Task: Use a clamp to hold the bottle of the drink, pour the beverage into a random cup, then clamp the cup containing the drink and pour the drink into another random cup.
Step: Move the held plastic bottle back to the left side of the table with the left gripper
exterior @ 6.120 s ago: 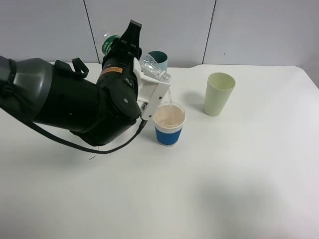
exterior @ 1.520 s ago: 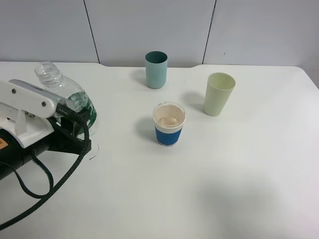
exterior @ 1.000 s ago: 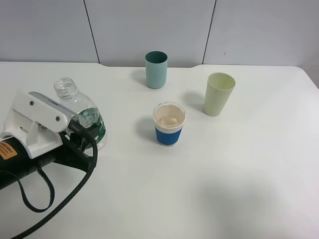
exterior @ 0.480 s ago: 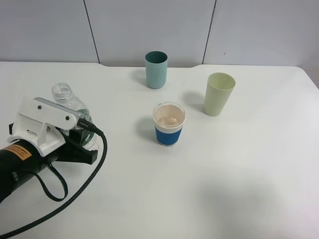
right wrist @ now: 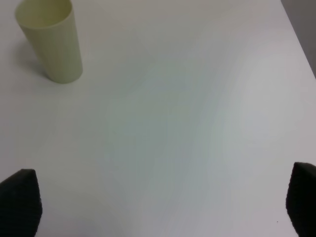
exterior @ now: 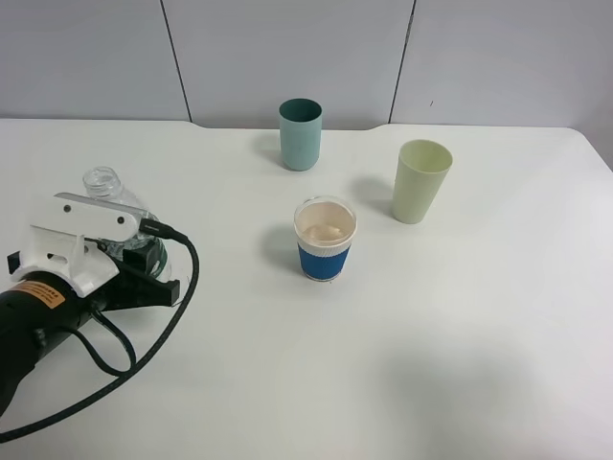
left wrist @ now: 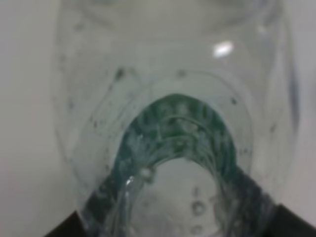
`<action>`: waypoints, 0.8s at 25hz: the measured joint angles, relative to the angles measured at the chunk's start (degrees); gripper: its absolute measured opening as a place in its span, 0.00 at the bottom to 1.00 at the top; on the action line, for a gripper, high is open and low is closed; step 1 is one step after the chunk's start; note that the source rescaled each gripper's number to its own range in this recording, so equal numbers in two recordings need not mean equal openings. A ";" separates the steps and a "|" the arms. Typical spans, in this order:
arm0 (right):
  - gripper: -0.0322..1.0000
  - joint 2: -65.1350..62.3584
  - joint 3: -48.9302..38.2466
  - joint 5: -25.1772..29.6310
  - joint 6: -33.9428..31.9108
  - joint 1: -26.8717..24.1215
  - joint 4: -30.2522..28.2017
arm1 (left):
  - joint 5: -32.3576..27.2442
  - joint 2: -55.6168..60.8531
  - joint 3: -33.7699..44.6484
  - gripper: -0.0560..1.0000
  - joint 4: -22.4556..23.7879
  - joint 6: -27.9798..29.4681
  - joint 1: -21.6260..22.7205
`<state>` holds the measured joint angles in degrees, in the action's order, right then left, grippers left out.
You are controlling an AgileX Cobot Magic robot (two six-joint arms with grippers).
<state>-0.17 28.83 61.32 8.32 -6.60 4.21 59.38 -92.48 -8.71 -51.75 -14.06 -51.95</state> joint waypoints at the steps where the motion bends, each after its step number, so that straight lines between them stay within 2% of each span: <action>1: 1.00 0.00 0.00 0.00 0.00 0.00 0.00 | 0.07 -0.51 0.02 0.05 1.08 1.10 0.77; 5: 1.00 0.00 0.00 0.00 0.00 0.00 0.00 | 0.27 -2.51 0.08 0.05 5.43 5.22 3.00; 9: 1.00 0.00 0.00 0.00 0.00 0.00 0.00 | 1.61 -4.89 0.08 0.05 8.62 6.49 3.71; 16: 1.00 0.00 0.00 0.00 0.00 0.00 0.00 | 3.46 -8.92 0.08 0.05 12.06 6.86 3.83; 20: 1.00 0.00 0.00 0.00 0.00 0.00 0.00 | 4.64 -10.31 0.08 0.05 12.38 7.67 3.83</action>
<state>-0.17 28.83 61.32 8.32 -6.60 4.21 64.02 -102.79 -8.64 -39.36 -6.39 -48.13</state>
